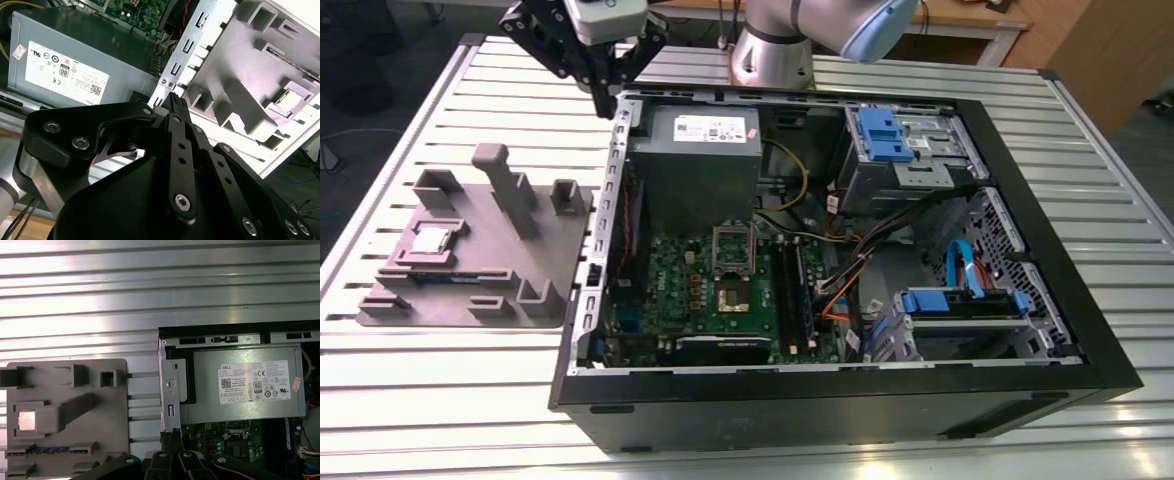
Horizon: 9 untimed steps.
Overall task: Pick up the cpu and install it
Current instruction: 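Reach for the cpu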
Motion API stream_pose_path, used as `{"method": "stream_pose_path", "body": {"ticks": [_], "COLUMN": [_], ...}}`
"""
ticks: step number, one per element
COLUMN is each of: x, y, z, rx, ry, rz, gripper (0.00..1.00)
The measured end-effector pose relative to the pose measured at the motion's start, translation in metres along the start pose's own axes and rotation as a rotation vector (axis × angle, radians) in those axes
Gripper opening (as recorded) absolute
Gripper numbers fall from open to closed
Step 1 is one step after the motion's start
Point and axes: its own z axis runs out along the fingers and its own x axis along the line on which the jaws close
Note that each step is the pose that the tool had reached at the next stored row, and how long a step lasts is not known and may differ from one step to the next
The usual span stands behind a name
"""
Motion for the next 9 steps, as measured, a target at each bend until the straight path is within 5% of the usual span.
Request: {"method": "stream_pose_path", "body": {"ticks": [9], "x": [0.0064], "y": [-0.0005], "z": [0.0008], "rx": [0.0001], "ry": [0.0002], "rz": [0.000], "gripper": [0.10]}}
